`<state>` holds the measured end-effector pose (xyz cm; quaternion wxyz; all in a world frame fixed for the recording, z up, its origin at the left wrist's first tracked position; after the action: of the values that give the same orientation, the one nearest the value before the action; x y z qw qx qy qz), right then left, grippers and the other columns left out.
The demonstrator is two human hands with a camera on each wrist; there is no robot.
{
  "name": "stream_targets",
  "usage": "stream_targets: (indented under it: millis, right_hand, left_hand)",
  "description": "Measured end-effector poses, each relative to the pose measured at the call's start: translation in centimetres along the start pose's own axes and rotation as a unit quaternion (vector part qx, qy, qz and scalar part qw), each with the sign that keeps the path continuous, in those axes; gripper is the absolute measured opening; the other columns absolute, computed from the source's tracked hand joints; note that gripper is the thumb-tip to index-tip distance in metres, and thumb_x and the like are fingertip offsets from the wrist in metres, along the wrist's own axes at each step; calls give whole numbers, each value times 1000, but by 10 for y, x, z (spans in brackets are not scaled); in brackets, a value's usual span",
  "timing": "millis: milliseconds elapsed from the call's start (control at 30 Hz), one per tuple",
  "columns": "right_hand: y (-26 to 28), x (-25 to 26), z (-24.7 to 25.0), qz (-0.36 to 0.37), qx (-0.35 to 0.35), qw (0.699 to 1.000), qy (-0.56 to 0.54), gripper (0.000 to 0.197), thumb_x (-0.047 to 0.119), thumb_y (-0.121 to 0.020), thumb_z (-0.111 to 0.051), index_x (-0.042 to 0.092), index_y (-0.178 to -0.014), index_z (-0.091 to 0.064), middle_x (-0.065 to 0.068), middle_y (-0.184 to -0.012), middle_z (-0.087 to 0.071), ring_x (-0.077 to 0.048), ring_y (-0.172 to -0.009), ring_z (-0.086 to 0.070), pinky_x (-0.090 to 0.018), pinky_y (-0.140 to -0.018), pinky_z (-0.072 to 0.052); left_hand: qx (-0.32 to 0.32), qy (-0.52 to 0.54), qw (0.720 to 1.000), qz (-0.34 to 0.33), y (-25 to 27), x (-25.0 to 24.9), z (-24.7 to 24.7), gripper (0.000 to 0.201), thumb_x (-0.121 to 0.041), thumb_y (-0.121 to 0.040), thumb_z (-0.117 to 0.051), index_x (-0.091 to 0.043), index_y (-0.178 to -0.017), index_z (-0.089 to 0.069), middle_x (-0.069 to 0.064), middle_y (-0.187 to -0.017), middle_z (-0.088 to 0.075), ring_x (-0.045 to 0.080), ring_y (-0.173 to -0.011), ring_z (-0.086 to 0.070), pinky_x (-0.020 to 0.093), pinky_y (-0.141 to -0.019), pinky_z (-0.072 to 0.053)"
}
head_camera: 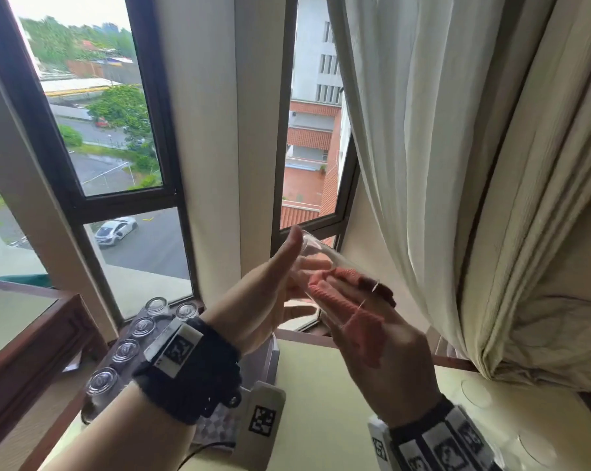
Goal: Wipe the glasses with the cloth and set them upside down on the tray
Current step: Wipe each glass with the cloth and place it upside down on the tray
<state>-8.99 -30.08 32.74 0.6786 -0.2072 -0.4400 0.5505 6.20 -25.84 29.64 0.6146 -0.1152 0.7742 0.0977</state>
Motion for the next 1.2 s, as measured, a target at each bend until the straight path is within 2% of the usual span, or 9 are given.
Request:
stream_targets:
  millis: [167, 333, 500, 633, 833, 933, 1033, 1133, 1200]
  right_hand:
    - [0, 23, -18, 52, 27, 993, 99, 60, 20, -81, -82, 25, -136, -57, -6, -125, -71, -25, -75, -73, -33, -68, -63]
    - [1, 20, -30, -115, 58, 985, -112, 43, 19, -87, -75, 27, -126, -58, -1, -102, -75, -11, -76, -72, -24, -68, -59]
    - [6, 46, -51, -277, 195, 816, -468, 36, 2, -88, -75, 17, -120, -65, -18, -65, -70, -17, -42, -62, -24, -38, -46]
    - [8, 51, -62, -269, 165, 756, -573, 54, 11, -88, -73, 28, -138, -60, -7, -96, -76, -17, -38, -50, -18, -37, -42]
    - [45, 10, -77, -364, 133, 845, -369, 24, 17, -83, -82, 23, -106, -78, -10, -71, -74, -28, -53, -68, -33, -46, -55]
    - [62, -7, -78, -252, 170, 943, -134, 43, 30, -81, -85, 50, -114, -67, 14, -109, -75, -11, -95, -72, -35, -84, -59]
    - [71, -5, -83, -104, 188, 975, 61, 20, 45, -95, -62, 46, -116, -61, 9, -157, -44, -33, -147, -36, -54, -116, -33]
    - [77, 10, -95, -30, 198, 979, 44, 28, 48, -105, -46, 35, -109, -70, 8, -135, -65, -20, -132, -57, -42, -110, -45]
    - [93, 17, -113, 1, 247, 969, 9, 31, 43, -106, -46, 29, -105, -73, 11, -97, -73, -14, -84, -71, -32, -70, -58]
  left_hand:
    - [-31, -31, 997, -64, 9, -26, 3, 64, -55, -69, -92, -2, -100, -77, 16, -96, -75, 29, -95, -73, 33, -91, -61]
    - [29, -9, 994, -107, 21, -33, 11, 85, -44, -71, -96, 15, -123, -64, 43, -124, -62, 43, -113, -63, 53, -110, -49]
    - [126, 132, 978, -102, 33, -18, 18, 70, -29, -83, -90, 5, -136, -61, 30, -133, -64, 35, -123, -65, 44, -107, -54]
    - [65, 132, 979, -140, 45, -4, 47, 66, -30, -83, -90, -3, -138, -65, 25, -137, -66, 34, -127, -65, 46, -111, -52]
    - [-132, 67, 982, -121, 66, 25, 122, 75, -44, -70, -97, -1, -125, -70, 23, -125, -72, 29, -116, -71, 37, -104, -57]
    - [-205, -58, 973, -85, 77, 44, 153, 42, -23, -83, -87, -7, -120, -74, 10, -114, -80, 25, -112, -75, 26, -95, -59]
    - [-244, -162, 956, -31, 83, 82, 180, 42, -26, -79, -88, -13, -117, -75, -2, -107, -82, 17, -107, -78, 32, -96, -60]
    - [-279, -254, 925, 40, 87, 134, 209, 39, -32, -77, -95, -19, -109, -76, -11, -96, -82, 6, -93, -78, 31, -90, -60]
    - [-308, -293, 901, 83, 89, 166, 226, 38, -36, -74, -97, -24, -102, -74, -13, -89, -81, 2, -85, -76, 31, -85, -60]
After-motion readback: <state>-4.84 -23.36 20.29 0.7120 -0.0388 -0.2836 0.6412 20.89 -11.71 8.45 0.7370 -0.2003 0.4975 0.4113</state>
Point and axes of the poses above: each hand's wrist, its own y-axis away from the middle knuckle, its own z-axis out of the back of the hand, x = y × z, the point moved 8 cm from there along -y, towards the middle knuckle
